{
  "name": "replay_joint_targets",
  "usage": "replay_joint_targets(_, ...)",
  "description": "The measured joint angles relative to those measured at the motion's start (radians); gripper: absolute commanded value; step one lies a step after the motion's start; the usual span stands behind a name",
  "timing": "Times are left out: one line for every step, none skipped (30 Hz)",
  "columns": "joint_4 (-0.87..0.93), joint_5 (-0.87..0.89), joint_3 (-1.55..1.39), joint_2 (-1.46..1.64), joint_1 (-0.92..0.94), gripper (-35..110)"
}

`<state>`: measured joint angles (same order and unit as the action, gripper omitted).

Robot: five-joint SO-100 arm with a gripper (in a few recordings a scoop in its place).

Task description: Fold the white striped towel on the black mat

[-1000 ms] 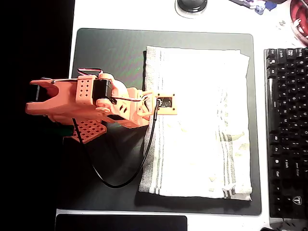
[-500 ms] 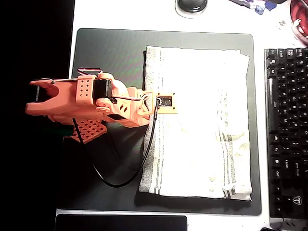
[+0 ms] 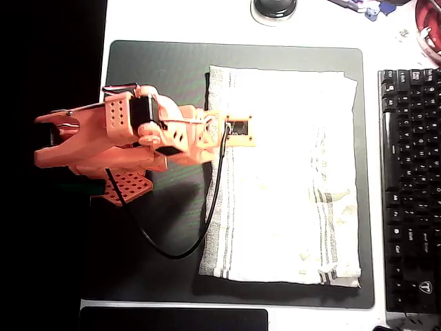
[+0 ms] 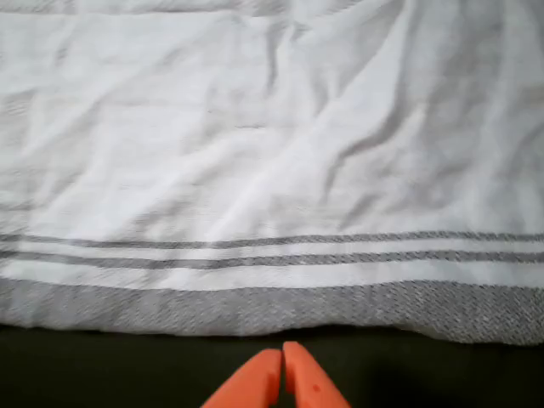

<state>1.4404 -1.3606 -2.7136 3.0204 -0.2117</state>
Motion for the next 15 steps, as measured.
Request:
replay_joint_targets(0.003, 0.031, 0.043, -0.04, -0.034, 0)
replay_joint_targets(0.003, 0.064, 0.086, -0.092, -0.054, 0)
replay_joint_targets(0.002, 0.083, 0.127, -0.138, -0.089, 0)
replay_joint_targets(-0.003, 0.107, 0.172, -0.19, -0.115, 0)
replay_joint_targets(-0.018, 0.135, 0.209, -0.236, -0.124, 0)
replay_joint_targets(-0.04, 0.158, 0.249, -0.29, -0.132, 0)
replay_joint_targets(-0.061, 0.172, 0.284, -0.353, -0.149, 0)
replay_joint_targets(-0.086, 0.189, 0.319, -0.411, -0.167, 0)
replay_joint_targets(-0.101, 0.195, 0.354, -0.463, -0.173, 0)
replay_joint_targets(-0.112, 0.202, 0.391, -0.52, -0.186, 0)
replay_joint_targets(-0.127, 0.213, 0.426, -0.578, -0.201, 0)
replay_joint_targets(-0.144, 0.218, 0.459, -0.634, -0.219, 0)
replay_joint_targets(-0.158, 0.222, 0.497, -0.692, -0.227, 0)
replay_joint_targets(-0.167, 0.236, 0.543, -0.752, -0.238, 0)
replay_joint_targets(-0.179, 0.249, 0.581, -0.811, -0.253, 0)
